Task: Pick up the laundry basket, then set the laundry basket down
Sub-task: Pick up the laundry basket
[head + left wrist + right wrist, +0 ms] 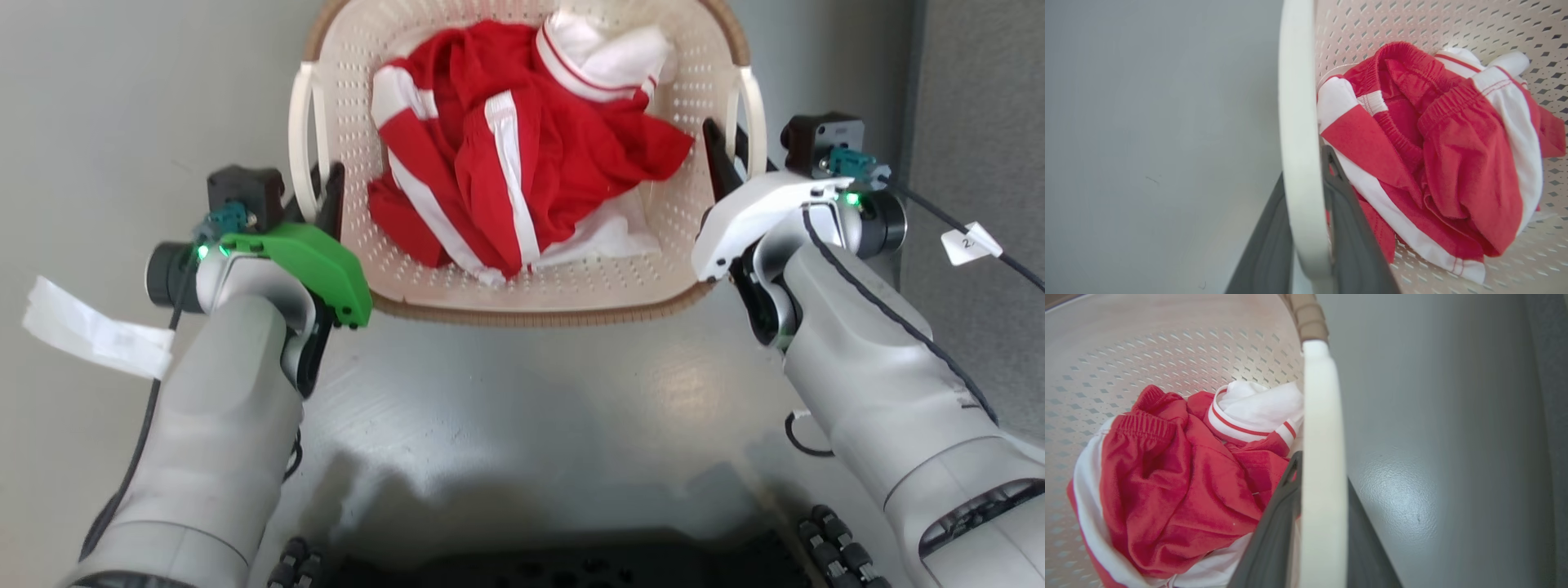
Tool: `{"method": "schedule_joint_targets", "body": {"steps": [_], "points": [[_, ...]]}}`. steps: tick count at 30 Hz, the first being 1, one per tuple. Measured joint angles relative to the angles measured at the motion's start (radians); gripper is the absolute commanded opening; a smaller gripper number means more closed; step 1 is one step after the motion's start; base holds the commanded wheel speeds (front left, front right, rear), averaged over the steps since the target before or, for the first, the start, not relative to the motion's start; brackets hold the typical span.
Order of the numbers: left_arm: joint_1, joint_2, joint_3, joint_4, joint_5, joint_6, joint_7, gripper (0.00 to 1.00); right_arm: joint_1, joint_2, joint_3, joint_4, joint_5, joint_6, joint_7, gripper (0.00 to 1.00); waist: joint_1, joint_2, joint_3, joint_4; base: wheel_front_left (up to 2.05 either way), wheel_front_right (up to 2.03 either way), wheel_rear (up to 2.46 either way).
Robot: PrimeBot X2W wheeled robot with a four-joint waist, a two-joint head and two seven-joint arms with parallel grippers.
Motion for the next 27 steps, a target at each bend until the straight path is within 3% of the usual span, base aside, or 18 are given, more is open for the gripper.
{"method": "schedule_joint_targets", "body": {"steps": [10,27], "points": [[0.093,-0.012,-0.036,0.065,-0.046,-0.007,0.000,0.00,0.069,0.014,0.053,0.084,0.062,0.024,0.013,0.00,0.0000,0.0000,-0.120,-0.007,0.00,0.00,0.00],[0.244,-0.018,-0.099,0.152,-0.128,-0.015,0.043,0.00,0.216,0.021,0.155,0.123,0.175,0.066,0.119,0.00,0.0000,0.0000,-0.347,-0.011,0.00,0.00,0.00]]}}
